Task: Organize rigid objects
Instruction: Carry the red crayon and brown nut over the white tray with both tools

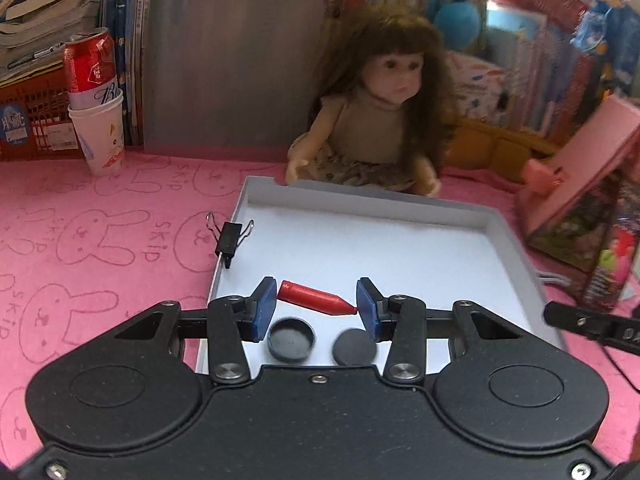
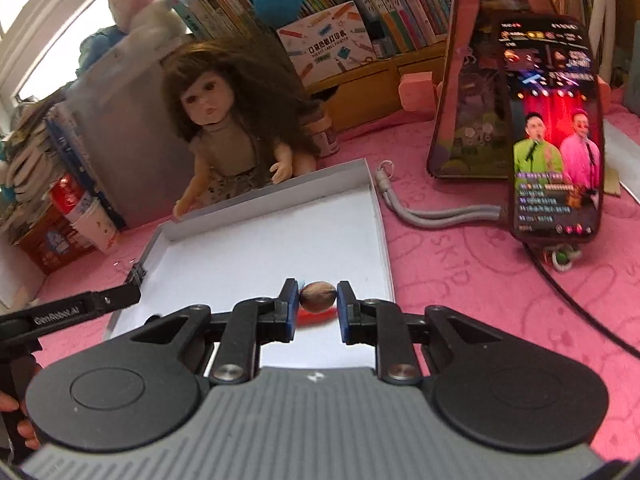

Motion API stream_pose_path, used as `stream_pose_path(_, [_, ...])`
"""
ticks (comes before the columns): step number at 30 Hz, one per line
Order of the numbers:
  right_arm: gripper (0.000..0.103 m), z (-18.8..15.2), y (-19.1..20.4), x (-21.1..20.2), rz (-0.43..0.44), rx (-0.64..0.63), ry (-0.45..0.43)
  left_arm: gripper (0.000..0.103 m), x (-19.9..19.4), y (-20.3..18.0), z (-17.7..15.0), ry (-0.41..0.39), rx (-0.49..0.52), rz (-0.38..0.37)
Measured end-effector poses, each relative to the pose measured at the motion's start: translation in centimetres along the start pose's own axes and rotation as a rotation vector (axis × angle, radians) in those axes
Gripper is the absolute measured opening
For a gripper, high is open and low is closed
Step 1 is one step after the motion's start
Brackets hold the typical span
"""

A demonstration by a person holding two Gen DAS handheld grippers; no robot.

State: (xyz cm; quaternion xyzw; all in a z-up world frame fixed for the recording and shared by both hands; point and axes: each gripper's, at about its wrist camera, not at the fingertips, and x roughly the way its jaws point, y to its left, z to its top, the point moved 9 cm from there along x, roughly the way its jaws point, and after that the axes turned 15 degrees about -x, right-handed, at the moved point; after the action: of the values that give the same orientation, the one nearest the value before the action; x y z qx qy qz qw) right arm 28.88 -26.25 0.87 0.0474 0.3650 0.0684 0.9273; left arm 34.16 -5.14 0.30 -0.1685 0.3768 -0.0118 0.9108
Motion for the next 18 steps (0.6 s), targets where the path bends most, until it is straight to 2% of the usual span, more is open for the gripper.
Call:
stream_pose_path(4, [0.025,0.3,0.2,1.4,-0.025,-0.027,0.025,0.041,1.8,-0.2,-0.3,0.015,0.018,0.034])
stream_pose_path(9, [0.025,0.0,0.4,3.0,-0.017,-0.03,0.056,0.041,3.1,0.0,-0.6,0.02,0.033,0.069])
stream_pose_path(18, [0.025,-0.5,0.3,4.5,-0.025,-0.028,0.079,0.041,4.3,0.0,-1.1,0.046,0.022,0.073])
